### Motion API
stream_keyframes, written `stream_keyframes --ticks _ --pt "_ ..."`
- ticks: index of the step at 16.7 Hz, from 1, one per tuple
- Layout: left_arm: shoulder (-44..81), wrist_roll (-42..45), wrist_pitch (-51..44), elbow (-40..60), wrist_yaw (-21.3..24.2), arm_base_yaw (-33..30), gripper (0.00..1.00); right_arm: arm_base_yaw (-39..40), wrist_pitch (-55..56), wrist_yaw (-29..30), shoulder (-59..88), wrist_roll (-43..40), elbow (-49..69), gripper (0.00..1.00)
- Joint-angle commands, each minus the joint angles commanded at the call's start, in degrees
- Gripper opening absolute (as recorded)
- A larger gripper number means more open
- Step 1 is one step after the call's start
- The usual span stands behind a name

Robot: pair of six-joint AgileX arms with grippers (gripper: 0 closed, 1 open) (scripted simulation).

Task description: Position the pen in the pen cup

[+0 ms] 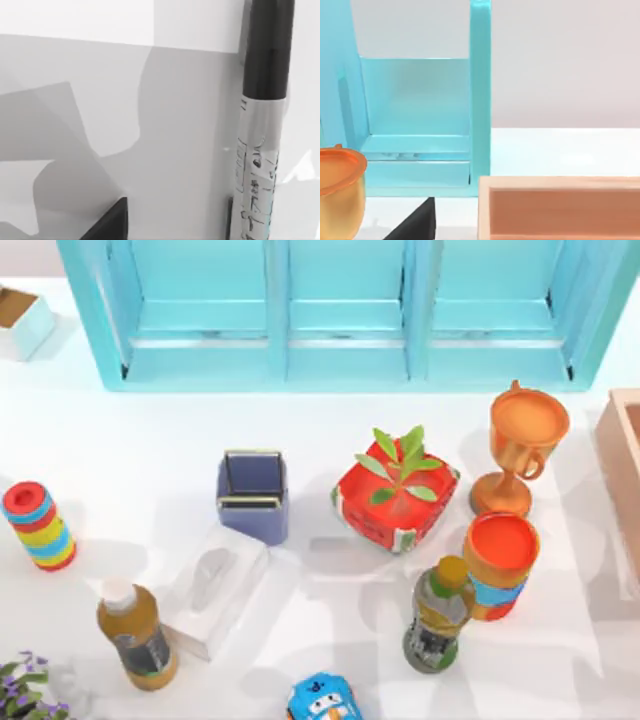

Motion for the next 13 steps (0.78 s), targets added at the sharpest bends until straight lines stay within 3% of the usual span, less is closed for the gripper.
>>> stream_keyframes --ticks 6,13 --pt "0.0 0.0 0.0 0.0 0.0 0.0 0.02 0.0 0.0 0.0 0.0 0.0 0.0 1.00" --pt "0.0 0.0 0.0 0.0 0.0 0.0 0.00 0.0 0.0 0.0 0.0 0.0 0.0 1.00"
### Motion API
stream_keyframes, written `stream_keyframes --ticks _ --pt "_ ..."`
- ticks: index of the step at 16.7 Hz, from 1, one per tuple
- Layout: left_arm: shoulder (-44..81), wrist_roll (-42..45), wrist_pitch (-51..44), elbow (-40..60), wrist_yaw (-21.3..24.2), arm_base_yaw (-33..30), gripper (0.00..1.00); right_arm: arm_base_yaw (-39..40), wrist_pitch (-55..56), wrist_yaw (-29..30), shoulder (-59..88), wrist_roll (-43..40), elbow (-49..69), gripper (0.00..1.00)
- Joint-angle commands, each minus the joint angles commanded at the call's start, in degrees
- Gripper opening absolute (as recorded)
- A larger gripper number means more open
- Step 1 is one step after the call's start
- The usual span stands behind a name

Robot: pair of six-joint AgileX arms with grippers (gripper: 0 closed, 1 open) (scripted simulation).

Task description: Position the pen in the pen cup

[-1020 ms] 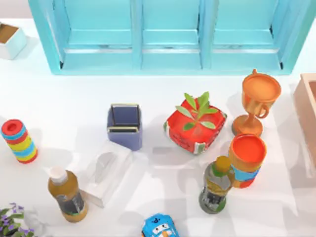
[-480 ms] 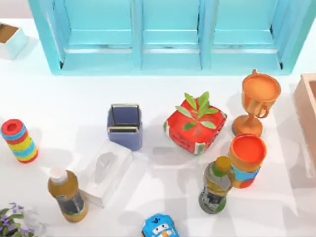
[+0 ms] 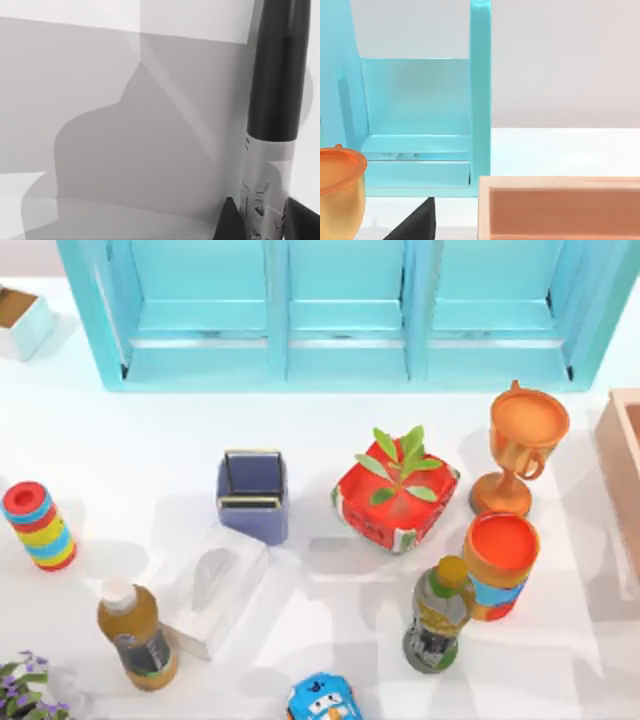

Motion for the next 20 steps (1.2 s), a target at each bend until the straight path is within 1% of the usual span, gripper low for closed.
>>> stream_keyframes --ticks 3,6,8,12,14,17,20 --pt "-3.7 1.4 -1.9 -0.2 -0.6 1.3 0.00 0.0 0.0 0.0 0.0 0.0 0.0 1.00" --pt "-7.7 3.1 -4.6 -3.1 0.0 2.7 0.00 0.0 0.0 0.0 0.0 0.0 0.0 1.00" --pt "-13.4 5.2 -7.8 -6.3 0.5 4.5 0.00 0.0 0.0 0.0 0.0 0.0 0.0 1.00" --pt "-28.8 10.0 -15.4 -13.5 1.6 9.2 0.00 0.0 0.0 0.0 0.0 0.0 0.0 1.00" --pt "-34.1 11.9 -18.8 -16.6 2.2 11.4 0.00 0.0 0.0 0.0 0.0 0.0 0.0 1.00" --pt "-37.4 13.2 -21.5 -19.1 2.6 13.0 0.00 0.0 0.0 0.0 0.0 0.0 0.0 1.00" --pt "-37.4 13.2 -21.6 -19.1 2.6 13.0 0.00 0.0 0.0 0.0 0.0 0.0 0.0 1.00"
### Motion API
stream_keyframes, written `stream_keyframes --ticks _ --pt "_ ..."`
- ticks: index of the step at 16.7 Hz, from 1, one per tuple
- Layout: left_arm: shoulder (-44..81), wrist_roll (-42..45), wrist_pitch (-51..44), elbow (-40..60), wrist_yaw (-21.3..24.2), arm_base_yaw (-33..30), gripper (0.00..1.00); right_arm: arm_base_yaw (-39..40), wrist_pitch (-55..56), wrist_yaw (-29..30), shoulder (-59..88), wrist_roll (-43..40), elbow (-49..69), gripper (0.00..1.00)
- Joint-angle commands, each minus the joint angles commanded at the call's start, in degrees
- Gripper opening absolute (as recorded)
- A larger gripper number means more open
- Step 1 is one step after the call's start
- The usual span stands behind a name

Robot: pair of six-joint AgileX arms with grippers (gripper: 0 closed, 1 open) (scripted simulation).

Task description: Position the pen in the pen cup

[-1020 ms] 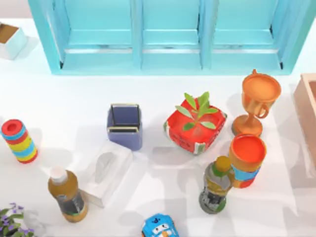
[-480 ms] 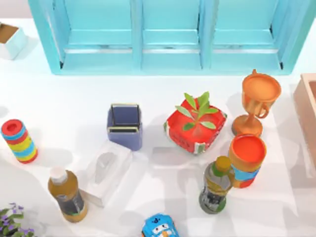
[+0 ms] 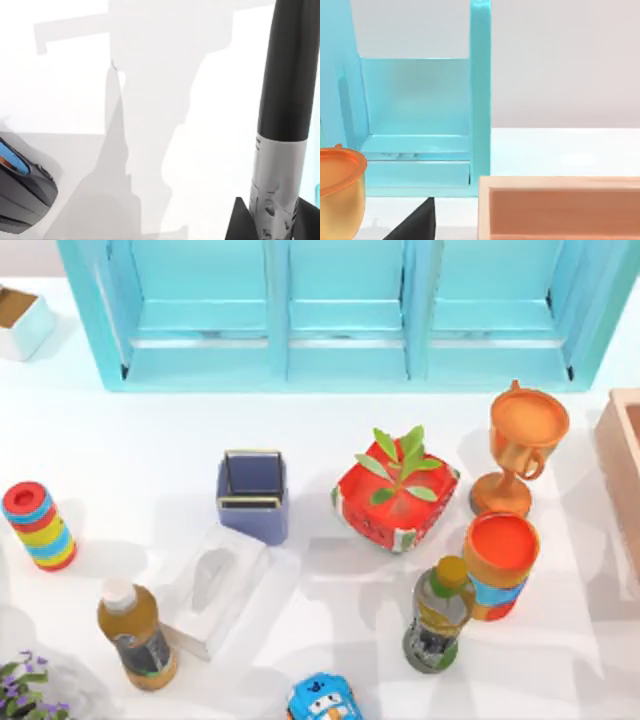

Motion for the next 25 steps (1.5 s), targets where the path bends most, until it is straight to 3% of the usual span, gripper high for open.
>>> stream_keyframes --ticks 3,5,9,13,21,25 --pt "0.3 0.0 0.3 0.0 -0.7 -0.7 0.00 0.0 0.0 0.0 0.0 0.0 0.0 1.00" --pt "0.8 -0.4 1.7 -0.7 -3.7 -3.2 0.00 0.0 0.0 0.0 0.0 0.0 0.0 1.00" --pt "2.4 -1.5 7.6 -3.2 -17.0 -13.9 0.00 0.0 0.0 0.0 0.0 0.0 0.0 1.00" --pt "4.2 -2.8 17.2 -6.6 -38.4 -30.5 0.00 0.0 0.0 0.0 0.0 0.0 0.0 1.00" --pt "5.1 -4.7 41.9 -15.1 -88.2 -68.8 0.00 0.0 0.0 0.0 0.0 0.0 0.0 1.00" --pt "4.5 -5.2 53.1 -19.0 -107.9 -84.8 0.00 0.0 0.0 0.0 0.0 0.0 0.0 1.00"
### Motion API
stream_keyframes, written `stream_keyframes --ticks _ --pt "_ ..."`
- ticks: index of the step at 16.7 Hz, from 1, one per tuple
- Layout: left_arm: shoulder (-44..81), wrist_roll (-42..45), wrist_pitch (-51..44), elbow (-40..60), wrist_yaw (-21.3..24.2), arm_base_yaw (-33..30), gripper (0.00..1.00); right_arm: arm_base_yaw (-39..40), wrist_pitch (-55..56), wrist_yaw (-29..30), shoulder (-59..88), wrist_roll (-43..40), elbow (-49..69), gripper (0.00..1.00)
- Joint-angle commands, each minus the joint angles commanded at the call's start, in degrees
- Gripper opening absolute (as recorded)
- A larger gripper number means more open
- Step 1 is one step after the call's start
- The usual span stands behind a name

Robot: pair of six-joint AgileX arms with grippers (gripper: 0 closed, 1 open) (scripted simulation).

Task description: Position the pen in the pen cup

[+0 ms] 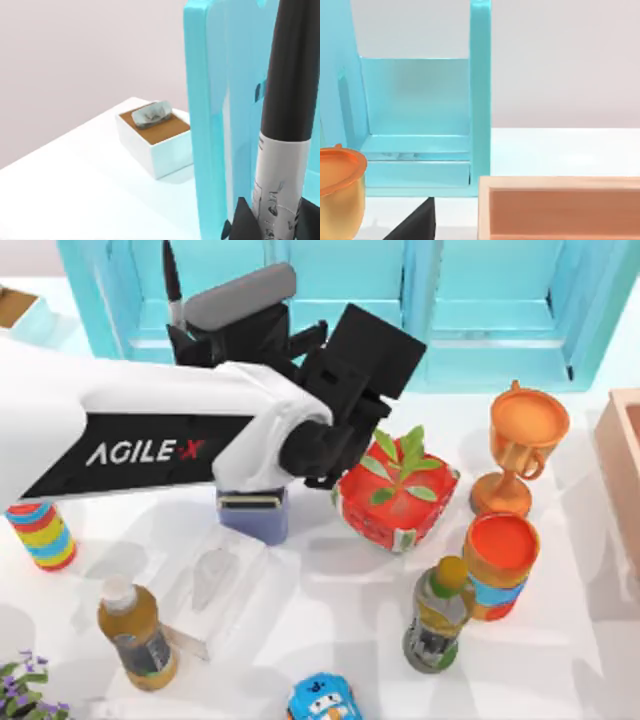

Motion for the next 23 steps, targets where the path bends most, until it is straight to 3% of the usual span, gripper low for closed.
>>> stream_keyframes --ticks 3,6,10,11,12,19,23 --pt "-0.5 -0.3 6.0 -1.9 -9.1 -8.2 0.00 0.0 0.0 0.0 0.0 0.0 0.0 1.00" --pt "-0.7 -0.4 8.5 -2.7 -12.6 -11.7 0.00 0.0 0.0 0.0 0.0 0.0 0.0 1.00" --pt "-0.7 -0.4 8.5 -2.7 -12.6 -11.7 0.00 0.0 0.0 0.0 0.0 0.0 0.0 1.00" --pt "1.8 -0.2 16.6 -3.2 -8.8 -11.2 0.00 0.0 0.0 0.0 0.0 0.0 0.0 1.00" --pt "1.8 -0.4 16.4 -3.1 -9.0 -11.2 0.00 0.0 0.0 0.0 0.0 0.0 0.0 1.00" --pt "-0.1 -4.6 4.1 -1.7 -11.9 -11.1 0.00 0.0 0.0 0.0 0.0 0.0 0.0 1.00" --pt "-0.3 -5.0 3.2 -1.6 -12.1 -11.1 0.00 0.0 0.0 0.0 0.0 0.0 0.0 1.00"
